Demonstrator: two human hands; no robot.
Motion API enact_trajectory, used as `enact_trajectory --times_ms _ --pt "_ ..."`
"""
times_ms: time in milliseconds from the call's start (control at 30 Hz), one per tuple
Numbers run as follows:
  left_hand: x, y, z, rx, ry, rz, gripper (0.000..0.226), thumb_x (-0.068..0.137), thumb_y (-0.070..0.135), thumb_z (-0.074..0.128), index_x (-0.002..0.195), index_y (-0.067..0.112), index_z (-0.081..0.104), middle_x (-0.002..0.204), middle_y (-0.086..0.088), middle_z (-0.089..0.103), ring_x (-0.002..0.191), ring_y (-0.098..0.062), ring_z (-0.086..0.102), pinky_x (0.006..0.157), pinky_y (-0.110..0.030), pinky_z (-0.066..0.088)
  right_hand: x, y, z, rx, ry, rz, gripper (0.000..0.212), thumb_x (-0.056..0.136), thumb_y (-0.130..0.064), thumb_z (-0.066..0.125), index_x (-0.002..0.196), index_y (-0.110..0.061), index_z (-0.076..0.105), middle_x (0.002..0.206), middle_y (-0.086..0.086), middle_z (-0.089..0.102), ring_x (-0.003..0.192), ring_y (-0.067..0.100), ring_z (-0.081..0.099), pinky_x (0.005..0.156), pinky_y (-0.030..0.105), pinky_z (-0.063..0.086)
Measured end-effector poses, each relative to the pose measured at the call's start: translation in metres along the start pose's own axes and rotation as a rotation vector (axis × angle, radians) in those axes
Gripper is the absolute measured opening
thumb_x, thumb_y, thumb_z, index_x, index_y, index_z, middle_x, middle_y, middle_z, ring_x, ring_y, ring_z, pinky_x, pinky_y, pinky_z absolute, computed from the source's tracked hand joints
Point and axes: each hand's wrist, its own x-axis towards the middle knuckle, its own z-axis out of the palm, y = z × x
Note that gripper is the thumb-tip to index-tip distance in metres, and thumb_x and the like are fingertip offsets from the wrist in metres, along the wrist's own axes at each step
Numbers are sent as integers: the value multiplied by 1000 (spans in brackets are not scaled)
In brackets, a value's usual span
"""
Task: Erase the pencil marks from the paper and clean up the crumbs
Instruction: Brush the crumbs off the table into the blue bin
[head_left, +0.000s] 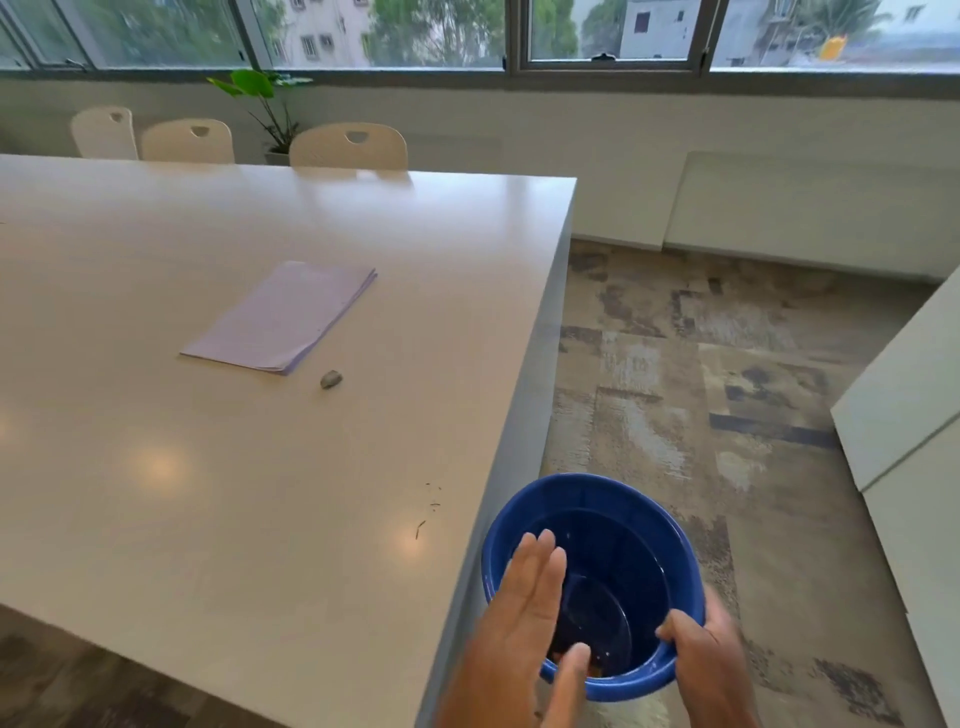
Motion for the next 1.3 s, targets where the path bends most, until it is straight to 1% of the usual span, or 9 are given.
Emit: enact_trajectory --times_ms 67,133,200,267,333,467,800,967,1300 --pt "0 -4 -25 17 211 82 85 96 40 68 165 49 19 168 36 20 155 6 22 123 -17 23 -4 -5 5 -14 16 2 37 79 14 57 103 -14 63 89 24 66 80 41 63 69 46 53" --pt "2 -22 -50 152 393 115 71 97 40 67 163 29 41 169 19 35 156 -2 31 123 -22 31 -8 -10 7 -18 47 3 36 79 14 57 101 -14 63 87 24 66 78 40 62 69 46 52" --pt "10 -45 -77 359 357 -24 79 102 67 42 168 26 26 174 8 23 162 -8 16 129 -36 28 -10 -12 8 -17 57 10 36 79 15 57 102 -14 62 87 23 65 77 38 61 68 42 49" --pt "17 -67 -98 562 143 -229 101 90 91 7 167 26 -7 177 5 -5 163 -13 -12 133 -42 9 -12 -15 10 -26 54 25 37 79 14 58 106 -11 61 88 23 64 78 38 61 69 42 49" --pt "24 -83 -110 701 -16 -347 113 76 97 -16 161 24 -25 172 0 -27 158 -17 -27 132 -41 -7 -14 -17 10 -28 55 25 38 80 13 58 107 -12 61 87 23 64 78 37 61 70 43 49" --pt "35 -90 -111 795 -152 -356 119 70 94 -28 162 18 -28 170 0 -33 157 -17 -29 132 -45 -8 -22 -26 11 -21 67 6 35 82 11 56 104 -17 62 90 22 65 79 37 61 71 44 52" --pt "52 -74 -83 803 -244 -269 107 79 89 -22 159 18 -33 166 0 -40 154 -16 -35 130 -41 -15 -34 -31 12 -7 95 36 35 82 0 60 101 -29 60 95 14 69 87 38 66 87 61 60" --pt "59 -63 -68 784 -287 -237 106 77 92 -22 153 20 -40 164 0 -44 155 -18 -35 131 -42 -11 -23 -18 10 3 102 58 45 58 -23 54 101 -34 62 91 10 72 85 37 69 84 64 60" --pt "90 -1 10 653 -439 45 96 101 81 10 165 16 -19 172 1 -29 155 -12 -33 131 -41 -11 -25 -15 6 39 81 33 47 66 -19 59 108 -39 65 89 1 76 88 32 72 87 63 60"
